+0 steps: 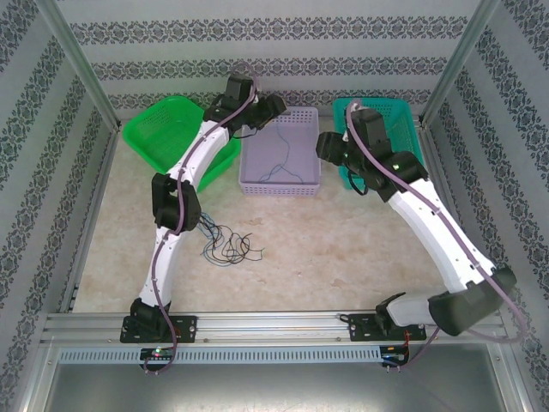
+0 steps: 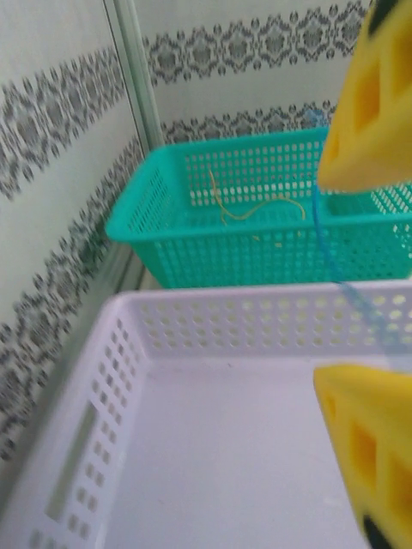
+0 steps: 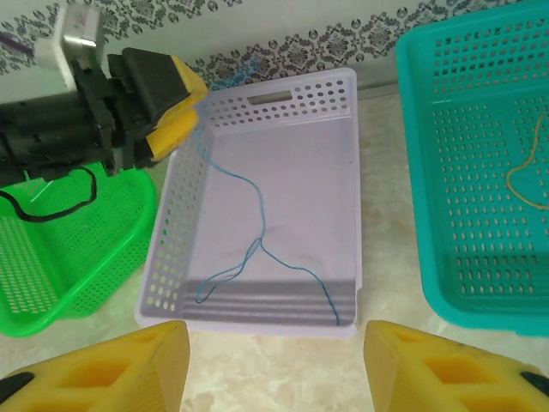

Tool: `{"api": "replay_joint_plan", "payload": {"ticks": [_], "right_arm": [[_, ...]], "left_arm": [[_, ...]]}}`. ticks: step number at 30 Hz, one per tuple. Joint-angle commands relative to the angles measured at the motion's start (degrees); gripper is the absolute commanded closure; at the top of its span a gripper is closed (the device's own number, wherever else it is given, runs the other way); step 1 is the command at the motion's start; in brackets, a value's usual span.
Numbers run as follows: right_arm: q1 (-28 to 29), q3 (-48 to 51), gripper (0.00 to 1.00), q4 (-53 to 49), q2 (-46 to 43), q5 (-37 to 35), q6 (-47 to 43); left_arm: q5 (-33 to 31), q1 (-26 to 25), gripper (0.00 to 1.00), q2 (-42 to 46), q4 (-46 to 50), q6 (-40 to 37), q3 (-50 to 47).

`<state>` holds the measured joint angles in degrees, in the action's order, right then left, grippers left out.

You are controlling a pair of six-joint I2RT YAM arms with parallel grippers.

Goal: Untangle the cables

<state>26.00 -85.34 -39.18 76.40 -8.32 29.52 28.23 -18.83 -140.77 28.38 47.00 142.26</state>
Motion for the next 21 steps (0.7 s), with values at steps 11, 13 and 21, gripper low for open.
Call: {"api": "replay_joint_plan", "payload": {"ticks": [11, 13, 21], "right_arm": [[1.1, 7.4, 0.43, -2.1, -4.3, 1.6, 1.7], [2.9, 7.6, 0.43, -2.0, -3.6, 1.7, 1.0], [2.6, 12.2, 0.42, -1.9, -2.5, -0.7, 1.1]], "left_arm": [[-13.9, -1.0, 0.17, 19.6, 18.7, -1.0, -8.4], [-17.5, -0.5, 0.21, 25.5, 21.2, -0.1, -15.6], [-12.4, 1.8, 0.36, 50.9, 12.0, 9.7, -58.1]]}}
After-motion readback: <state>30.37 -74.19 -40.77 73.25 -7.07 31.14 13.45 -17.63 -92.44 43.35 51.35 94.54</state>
